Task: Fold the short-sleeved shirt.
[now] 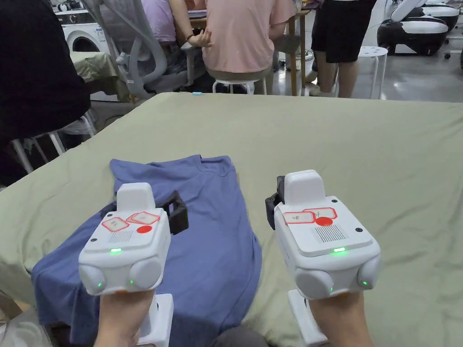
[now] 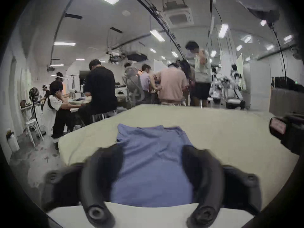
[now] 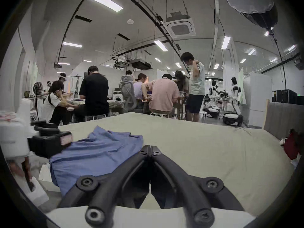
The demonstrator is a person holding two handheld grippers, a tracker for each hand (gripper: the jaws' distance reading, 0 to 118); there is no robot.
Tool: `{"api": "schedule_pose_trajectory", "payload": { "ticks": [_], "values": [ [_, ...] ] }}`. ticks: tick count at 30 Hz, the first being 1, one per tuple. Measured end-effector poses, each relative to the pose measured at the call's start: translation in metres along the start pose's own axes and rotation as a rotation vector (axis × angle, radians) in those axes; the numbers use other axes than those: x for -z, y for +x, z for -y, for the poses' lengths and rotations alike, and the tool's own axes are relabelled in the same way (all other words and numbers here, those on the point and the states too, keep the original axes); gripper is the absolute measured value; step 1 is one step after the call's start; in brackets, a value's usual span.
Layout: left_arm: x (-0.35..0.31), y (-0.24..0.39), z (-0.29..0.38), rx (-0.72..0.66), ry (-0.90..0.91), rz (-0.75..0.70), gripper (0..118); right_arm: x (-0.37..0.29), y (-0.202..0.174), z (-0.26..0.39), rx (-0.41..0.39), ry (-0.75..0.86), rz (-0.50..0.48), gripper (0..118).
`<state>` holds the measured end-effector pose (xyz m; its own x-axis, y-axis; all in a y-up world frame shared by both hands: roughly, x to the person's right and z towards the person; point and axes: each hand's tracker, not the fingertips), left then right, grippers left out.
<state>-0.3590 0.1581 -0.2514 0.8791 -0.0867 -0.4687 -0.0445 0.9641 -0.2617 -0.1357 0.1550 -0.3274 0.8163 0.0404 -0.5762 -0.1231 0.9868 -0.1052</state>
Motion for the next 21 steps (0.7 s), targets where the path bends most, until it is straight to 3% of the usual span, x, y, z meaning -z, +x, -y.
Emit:
{"api": "schedule_pose_trajectory", "payload": {
  "ticks": [2,3,7,9,14,17,18,20,21],
  "values": [
    [0.034,0.011,-0.006,0.031,-0.022,0.043,114,0.005,0.005,0.003,0.014,-0.028,0.008,1],
    [0.054,0.016,-0.009,0.034,-0.031,0.080,118,0.009,0.008,0.004,0.021,-0.048,0.005,2],
    [0.145,0.035,-0.018,0.002,-0.214,0.229,118,0.021,0.015,0.004,0.014,-0.070,0.008,4],
    [0.190,0.046,-0.017,0.036,-0.309,0.223,118,0.031,0.020,0.007,0.020,-0.080,0.010,4],
    [0.274,0.065,0.008,0.025,-0.444,0.267,102,0.051,0.030,0.017,0.045,-0.104,0.001,4],
    [0.304,0.071,0.039,0.010,-0.611,0.229,109,0.054,0.034,0.020,0.057,-0.109,0.004,4],
    [0.306,0.070,0.038,0.004,-0.604,0.263,105,0.055,0.036,0.022,0.056,-0.111,0.003,4],
    [0.301,0.073,0.020,0.025,-0.599,0.244,78,0.054,0.038,0.024,0.058,-0.113,0.003,4],
    [0.298,0.073,0.017,0.051,-0.597,0.273,78,0.054,0.039,0.024,0.062,-0.118,0.007,4]
  ]
}}
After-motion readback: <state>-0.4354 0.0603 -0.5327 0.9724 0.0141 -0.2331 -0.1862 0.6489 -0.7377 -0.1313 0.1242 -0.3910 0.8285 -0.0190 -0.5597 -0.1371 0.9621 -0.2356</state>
